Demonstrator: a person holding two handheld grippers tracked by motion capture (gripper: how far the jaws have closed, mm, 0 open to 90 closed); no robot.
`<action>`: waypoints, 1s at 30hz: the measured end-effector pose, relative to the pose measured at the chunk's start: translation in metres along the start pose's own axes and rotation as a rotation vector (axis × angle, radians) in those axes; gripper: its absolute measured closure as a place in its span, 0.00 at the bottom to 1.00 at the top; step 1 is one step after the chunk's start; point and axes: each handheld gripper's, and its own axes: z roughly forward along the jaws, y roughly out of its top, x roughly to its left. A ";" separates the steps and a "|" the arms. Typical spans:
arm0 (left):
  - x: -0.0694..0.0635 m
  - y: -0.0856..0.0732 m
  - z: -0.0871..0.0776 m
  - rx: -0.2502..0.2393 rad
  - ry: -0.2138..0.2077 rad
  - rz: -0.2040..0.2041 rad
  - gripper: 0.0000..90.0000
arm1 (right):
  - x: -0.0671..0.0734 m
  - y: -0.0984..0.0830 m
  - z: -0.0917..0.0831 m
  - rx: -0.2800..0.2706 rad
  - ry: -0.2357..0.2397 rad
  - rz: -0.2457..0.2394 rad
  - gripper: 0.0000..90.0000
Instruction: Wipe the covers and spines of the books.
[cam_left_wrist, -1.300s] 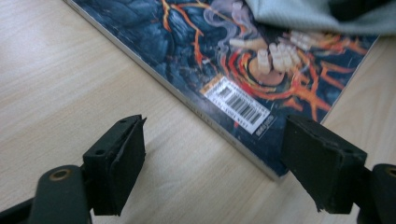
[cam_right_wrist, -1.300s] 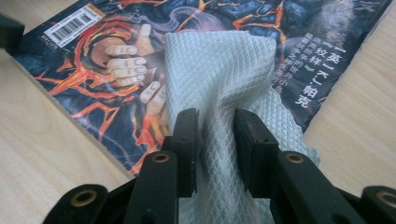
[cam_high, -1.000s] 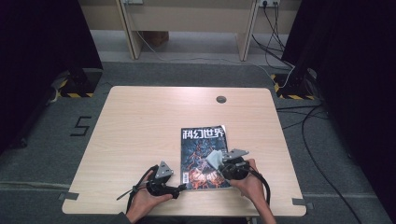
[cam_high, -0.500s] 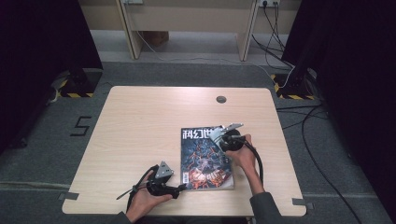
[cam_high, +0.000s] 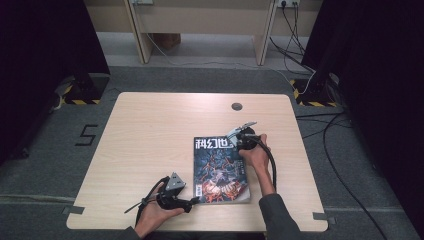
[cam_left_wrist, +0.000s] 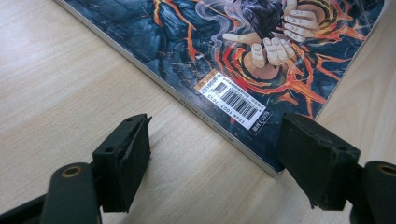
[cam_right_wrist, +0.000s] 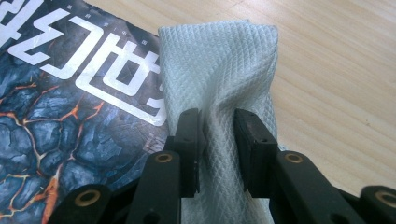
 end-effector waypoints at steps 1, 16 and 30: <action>0.001 0.000 0.000 0.002 -0.003 -0.001 0.27 | 0.003 0.001 0.000 -0.001 -0.008 -0.018 0.81; 0.001 -0.001 0.000 -0.002 -0.002 -0.008 0.27 | -0.001 0.003 0.005 -0.033 -0.002 0.025 0.79; 0.002 0.001 0.001 0.007 -0.005 0.000 0.25 | 0.045 0.025 0.013 -0.033 0.022 -0.077 0.81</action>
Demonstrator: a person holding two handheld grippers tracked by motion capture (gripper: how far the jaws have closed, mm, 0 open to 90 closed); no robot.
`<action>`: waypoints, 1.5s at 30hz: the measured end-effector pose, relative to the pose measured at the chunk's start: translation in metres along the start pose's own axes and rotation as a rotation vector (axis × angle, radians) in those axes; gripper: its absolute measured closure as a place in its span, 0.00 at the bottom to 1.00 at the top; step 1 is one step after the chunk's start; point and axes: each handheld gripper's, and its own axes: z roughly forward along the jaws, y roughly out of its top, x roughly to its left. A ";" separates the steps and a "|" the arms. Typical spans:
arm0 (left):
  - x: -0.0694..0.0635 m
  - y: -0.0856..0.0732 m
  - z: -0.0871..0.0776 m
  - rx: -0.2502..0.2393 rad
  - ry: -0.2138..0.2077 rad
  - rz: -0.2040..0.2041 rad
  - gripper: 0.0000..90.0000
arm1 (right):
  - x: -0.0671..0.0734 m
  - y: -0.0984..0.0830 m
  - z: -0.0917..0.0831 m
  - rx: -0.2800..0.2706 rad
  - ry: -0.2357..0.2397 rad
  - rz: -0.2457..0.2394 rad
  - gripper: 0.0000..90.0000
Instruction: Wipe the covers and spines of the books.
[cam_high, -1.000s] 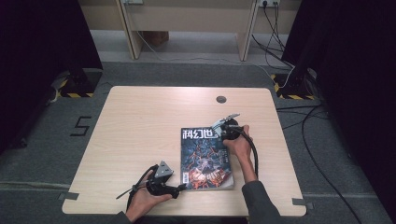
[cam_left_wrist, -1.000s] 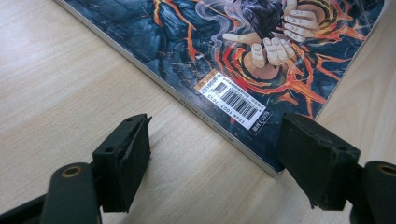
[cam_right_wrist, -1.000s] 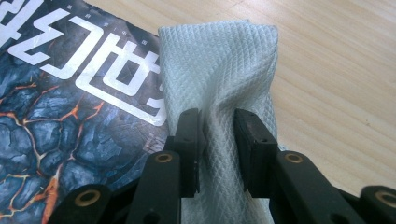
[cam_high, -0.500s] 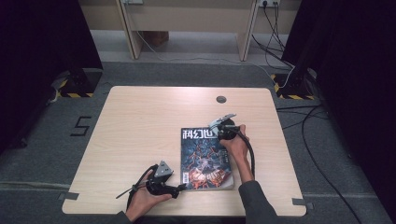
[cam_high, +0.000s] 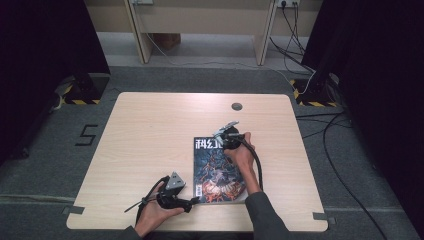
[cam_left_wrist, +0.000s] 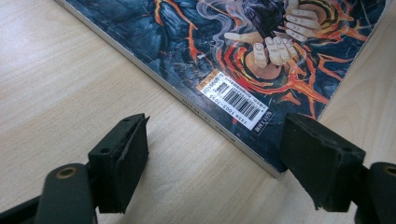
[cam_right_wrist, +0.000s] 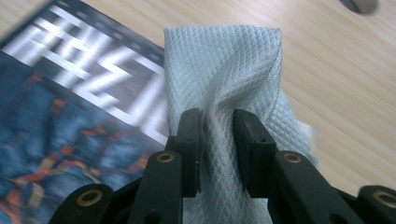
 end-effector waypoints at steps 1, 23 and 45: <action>0.000 0.000 0.000 -0.001 0.002 -0.002 0.25 | 0.006 0.003 0.001 -0.007 0.018 -0.004 0.81; 0.000 0.000 0.000 -0.003 -0.002 0.002 0.25 | 0.046 0.026 0.011 -0.020 0.128 -0.038 0.78; 0.000 -0.001 0.000 -0.011 -0.002 0.000 0.25 | 0.067 0.006 -0.007 -0.036 0.236 -0.099 0.80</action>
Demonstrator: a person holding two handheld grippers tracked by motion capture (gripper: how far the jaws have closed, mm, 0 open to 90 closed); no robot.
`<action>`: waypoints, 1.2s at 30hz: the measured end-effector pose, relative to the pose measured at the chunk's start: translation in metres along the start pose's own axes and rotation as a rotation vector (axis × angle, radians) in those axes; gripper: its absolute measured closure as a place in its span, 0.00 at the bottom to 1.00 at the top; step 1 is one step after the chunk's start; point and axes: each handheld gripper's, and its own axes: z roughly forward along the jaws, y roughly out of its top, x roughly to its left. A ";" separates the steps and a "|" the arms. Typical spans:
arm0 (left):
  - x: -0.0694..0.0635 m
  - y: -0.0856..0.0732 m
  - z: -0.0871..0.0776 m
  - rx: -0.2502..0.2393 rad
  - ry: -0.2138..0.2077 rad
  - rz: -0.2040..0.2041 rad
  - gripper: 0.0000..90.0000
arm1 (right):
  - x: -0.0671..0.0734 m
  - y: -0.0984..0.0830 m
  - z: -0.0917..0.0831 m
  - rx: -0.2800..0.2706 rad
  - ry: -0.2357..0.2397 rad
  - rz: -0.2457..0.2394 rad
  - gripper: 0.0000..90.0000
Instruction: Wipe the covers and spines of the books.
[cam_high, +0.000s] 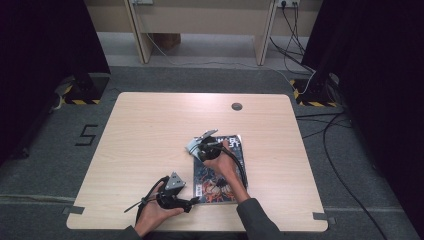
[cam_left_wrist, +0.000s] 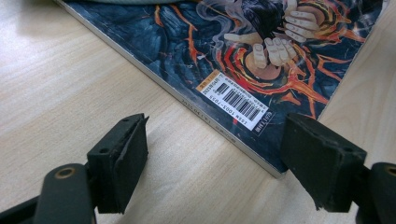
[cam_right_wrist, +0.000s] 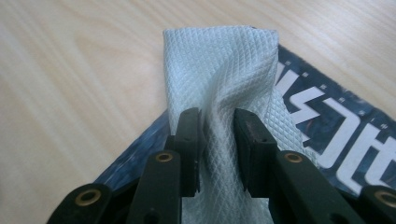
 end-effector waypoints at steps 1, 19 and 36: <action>0.000 0.000 0.000 0.000 0.001 -0.001 0.25 | 0.002 -0.002 -0.001 -0.007 0.002 -0.004 0.80; -0.001 -0.001 -0.001 -0.004 0.009 -0.004 0.24 | 0.031 -0.041 -0.027 -0.047 0.077 -0.047 0.80; 0.015 -0.003 -0.021 0.020 -0.010 -0.054 0.25 | 0.048 -0.062 -0.043 -0.055 0.071 -0.086 0.80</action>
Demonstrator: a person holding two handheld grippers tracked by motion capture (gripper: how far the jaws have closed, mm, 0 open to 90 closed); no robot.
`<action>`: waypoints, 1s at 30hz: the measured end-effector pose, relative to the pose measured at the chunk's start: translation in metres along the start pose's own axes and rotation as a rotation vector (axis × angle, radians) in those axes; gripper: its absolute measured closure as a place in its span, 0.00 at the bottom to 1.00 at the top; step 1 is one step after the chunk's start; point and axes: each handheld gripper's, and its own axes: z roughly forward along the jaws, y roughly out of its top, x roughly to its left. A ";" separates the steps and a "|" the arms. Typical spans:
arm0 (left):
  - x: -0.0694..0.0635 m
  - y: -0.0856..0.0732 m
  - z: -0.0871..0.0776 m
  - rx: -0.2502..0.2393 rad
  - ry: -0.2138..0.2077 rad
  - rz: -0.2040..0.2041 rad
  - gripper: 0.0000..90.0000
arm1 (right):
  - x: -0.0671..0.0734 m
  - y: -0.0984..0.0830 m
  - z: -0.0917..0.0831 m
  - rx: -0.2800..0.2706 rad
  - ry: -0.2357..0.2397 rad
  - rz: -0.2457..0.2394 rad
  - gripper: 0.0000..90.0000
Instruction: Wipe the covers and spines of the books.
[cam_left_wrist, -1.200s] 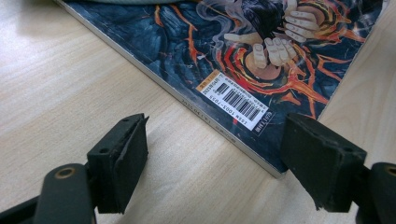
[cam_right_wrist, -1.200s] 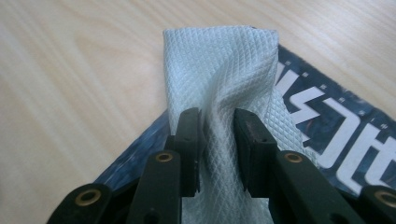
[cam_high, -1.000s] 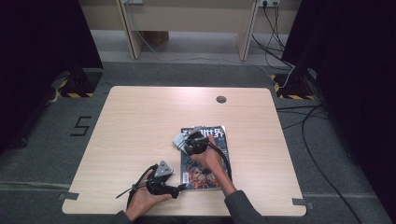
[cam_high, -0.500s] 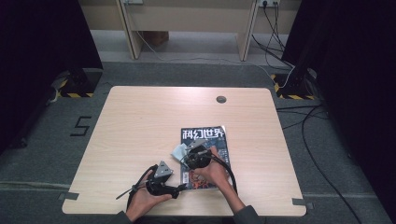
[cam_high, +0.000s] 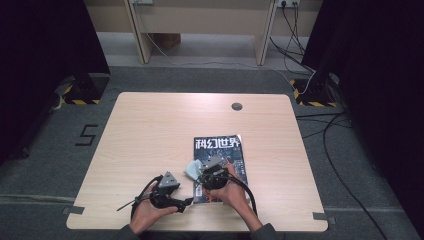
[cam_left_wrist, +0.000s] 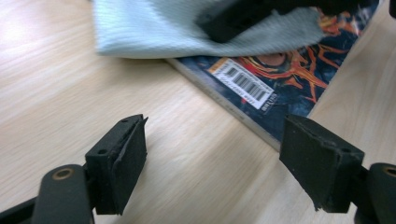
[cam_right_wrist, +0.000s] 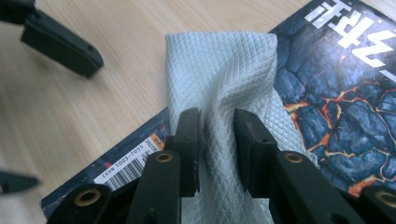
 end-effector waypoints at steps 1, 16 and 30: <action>0.003 0.000 -0.002 -0.003 0.007 -0.003 0.25 | 0.001 0.000 -0.001 0.007 0.004 0.007 0.80; 0.022 -0.008 -0.026 -0.017 0.052 -0.047 0.23 | 0.028 -0.013 -0.014 0.009 0.064 -0.056 0.80; 0.021 -0.007 -0.027 -0.026 0.057 -0.046 0.21 | 0.040 -0.021 -0.020 0.010 0.117 -0.075 0.78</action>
